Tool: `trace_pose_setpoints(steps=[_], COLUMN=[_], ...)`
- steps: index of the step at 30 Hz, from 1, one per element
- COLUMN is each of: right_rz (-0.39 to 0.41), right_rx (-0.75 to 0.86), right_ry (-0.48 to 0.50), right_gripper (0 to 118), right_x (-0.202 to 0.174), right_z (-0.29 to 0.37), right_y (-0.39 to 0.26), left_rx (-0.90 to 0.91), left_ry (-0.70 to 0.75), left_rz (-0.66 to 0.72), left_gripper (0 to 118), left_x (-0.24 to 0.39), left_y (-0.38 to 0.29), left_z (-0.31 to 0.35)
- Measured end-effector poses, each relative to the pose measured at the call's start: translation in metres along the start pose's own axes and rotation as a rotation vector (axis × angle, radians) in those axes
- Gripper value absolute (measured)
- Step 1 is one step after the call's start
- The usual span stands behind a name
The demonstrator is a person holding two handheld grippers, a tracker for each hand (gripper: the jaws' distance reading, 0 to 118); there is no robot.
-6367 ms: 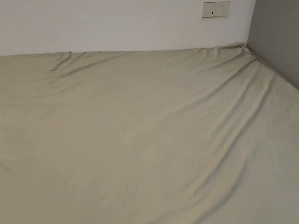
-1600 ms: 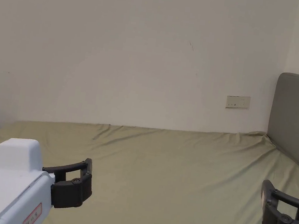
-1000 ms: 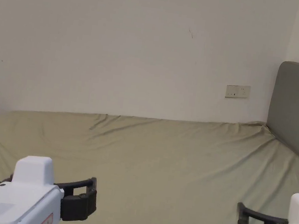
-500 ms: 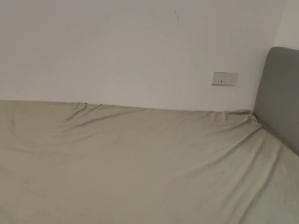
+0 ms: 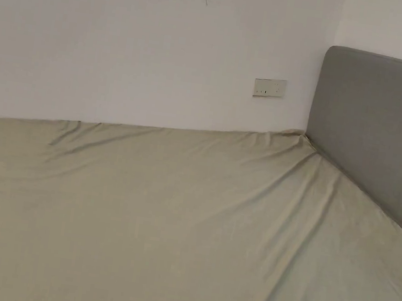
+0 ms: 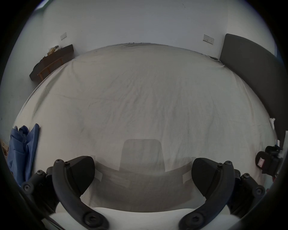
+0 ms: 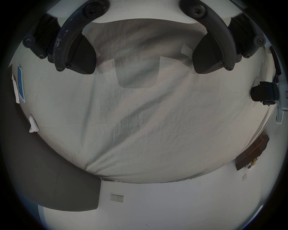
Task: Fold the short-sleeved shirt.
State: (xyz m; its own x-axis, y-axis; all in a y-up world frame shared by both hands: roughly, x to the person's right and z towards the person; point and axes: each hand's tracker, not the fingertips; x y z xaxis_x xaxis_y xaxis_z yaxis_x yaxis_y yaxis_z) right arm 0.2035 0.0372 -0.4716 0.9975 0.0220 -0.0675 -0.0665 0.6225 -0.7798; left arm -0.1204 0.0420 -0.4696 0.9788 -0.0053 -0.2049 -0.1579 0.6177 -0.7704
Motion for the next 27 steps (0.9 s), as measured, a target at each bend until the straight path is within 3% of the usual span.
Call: trace_pose_setpoints(steps=[27], right_rz=[-0.008], right_rx=[0.0], right_ry=[-0.011], right_gripper=[118], right_x=[-0.002], right_z=[0.0], right_y=[0.0021], left_rx=[0.019], left_ry=[0.015], left_rz=[-0.009], left_gripper=[118], left_x=[0.0025], left_y=[-0.0036], left_z=[0.0009])
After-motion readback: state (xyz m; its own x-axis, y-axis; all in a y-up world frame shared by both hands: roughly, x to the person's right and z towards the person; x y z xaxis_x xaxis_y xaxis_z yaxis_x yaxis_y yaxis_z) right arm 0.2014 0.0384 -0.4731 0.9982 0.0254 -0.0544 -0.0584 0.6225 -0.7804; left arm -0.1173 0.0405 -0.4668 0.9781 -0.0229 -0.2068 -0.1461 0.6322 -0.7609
